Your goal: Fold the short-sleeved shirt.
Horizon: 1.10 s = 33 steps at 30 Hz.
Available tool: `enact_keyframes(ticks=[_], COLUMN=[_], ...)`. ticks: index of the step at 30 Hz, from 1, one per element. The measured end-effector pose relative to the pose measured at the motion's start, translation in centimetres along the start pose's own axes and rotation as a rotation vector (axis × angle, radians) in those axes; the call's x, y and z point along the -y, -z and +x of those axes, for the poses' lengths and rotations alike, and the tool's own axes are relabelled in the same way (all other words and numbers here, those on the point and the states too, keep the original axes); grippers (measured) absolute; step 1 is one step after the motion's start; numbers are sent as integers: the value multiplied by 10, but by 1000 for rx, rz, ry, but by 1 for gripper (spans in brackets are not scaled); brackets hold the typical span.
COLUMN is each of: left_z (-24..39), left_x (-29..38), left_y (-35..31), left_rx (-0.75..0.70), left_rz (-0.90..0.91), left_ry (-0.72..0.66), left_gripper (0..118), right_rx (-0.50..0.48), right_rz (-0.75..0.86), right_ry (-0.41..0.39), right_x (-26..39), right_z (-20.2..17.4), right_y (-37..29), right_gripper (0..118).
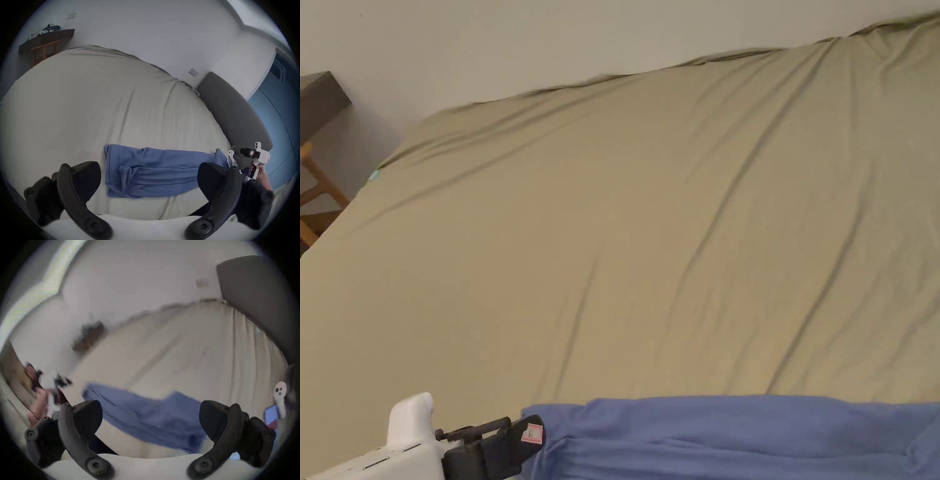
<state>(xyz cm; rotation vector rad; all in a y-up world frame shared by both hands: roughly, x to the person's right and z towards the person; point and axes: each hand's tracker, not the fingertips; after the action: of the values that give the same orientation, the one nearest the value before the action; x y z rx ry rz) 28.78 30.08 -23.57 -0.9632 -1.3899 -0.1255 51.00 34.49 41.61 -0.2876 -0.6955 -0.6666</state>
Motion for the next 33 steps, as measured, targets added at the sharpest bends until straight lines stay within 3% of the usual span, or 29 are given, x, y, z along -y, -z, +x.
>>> enact_keyframes(ticks=[2, 3, 4, 5, 6, 7, 8, 9, 12, 17, 19, 20, 21, 22, 25, 27, 31, 32, 33], left_z=[-4, -10, -15, -20, -22, -25, -34, -46, -73, -108, -116, -122, -126, -125, -130, -113, -93, -86, -77], left_x=[-7, -7, -5, -5, -3, -1, -3, -5, -5, -13, -13, -13, -11, -7, -16, -6, -1, 2, 6], left_y=[-2, 2, 4, 10, 11, 14, 19, 23, 31, 49, 59, 67, 77, 87, 122, 107, 111, 113, 117], left_rx=[-5, -3, 27, 61, 40, -31, -58, 0, 85, 78, 135, 164, 198, 266, 310, 335, 346, 364, 345], left_rz=[-93, -145, -135, -115, -97, -66, -74, -109, -138, -213, -243, -264, -293, -340, -336, -271, -259, -276, -291], left_ry=[-18, -50, -81, -111, -107, -99, -116, -155, -240, -187, -208, -233, -255, -262, -256, -175, -217, -207, -163], left_gripper=[118, 109, 76, 21, 0, 0, 0, 0, 0, 0, 10, 34, 106, 118, 118, 118, 117, 104, 63], right_rx=[-80, -139, -200, -261, -255, -134, -125, -150, -169, -179, -180, -180, -183, -189, -205, -222, -236, -236, -233], right_rz=[59, 60, 55, 44, 14, 45, 2, -51, -89, -88, -96, -103, -114, -128, -146, -151, -162, -167, -171], right_ry=[87, 154, 226, 304, 317, 285, 251, 200, 218, 216, 216, 210, 202, 188, 171, 172, 167, 165, 164], right_x=[-17, -20, -12, -1, 3, 10, 13, 17, 27, 22, 19, 18, 17, 17, 18, 19, 19, 19, 19], right_z=[-22, -26, -11, 10, 9, 4, 4, -10, -18, -26, -30, -30, -30, -32, -35, -39, -44, -45, -44], right_y=[-3, 1, 4, 8, 17, 19, 24, 33, 41, 41, 45, 47, 48, 51, 58, 61, 68, 70, 72], right_gripper=[118, 111, 87, 27, 2, 2, 2, 2, 2, 2, 2, 2, 2, 2, 2, 2, 2, 2, 2])
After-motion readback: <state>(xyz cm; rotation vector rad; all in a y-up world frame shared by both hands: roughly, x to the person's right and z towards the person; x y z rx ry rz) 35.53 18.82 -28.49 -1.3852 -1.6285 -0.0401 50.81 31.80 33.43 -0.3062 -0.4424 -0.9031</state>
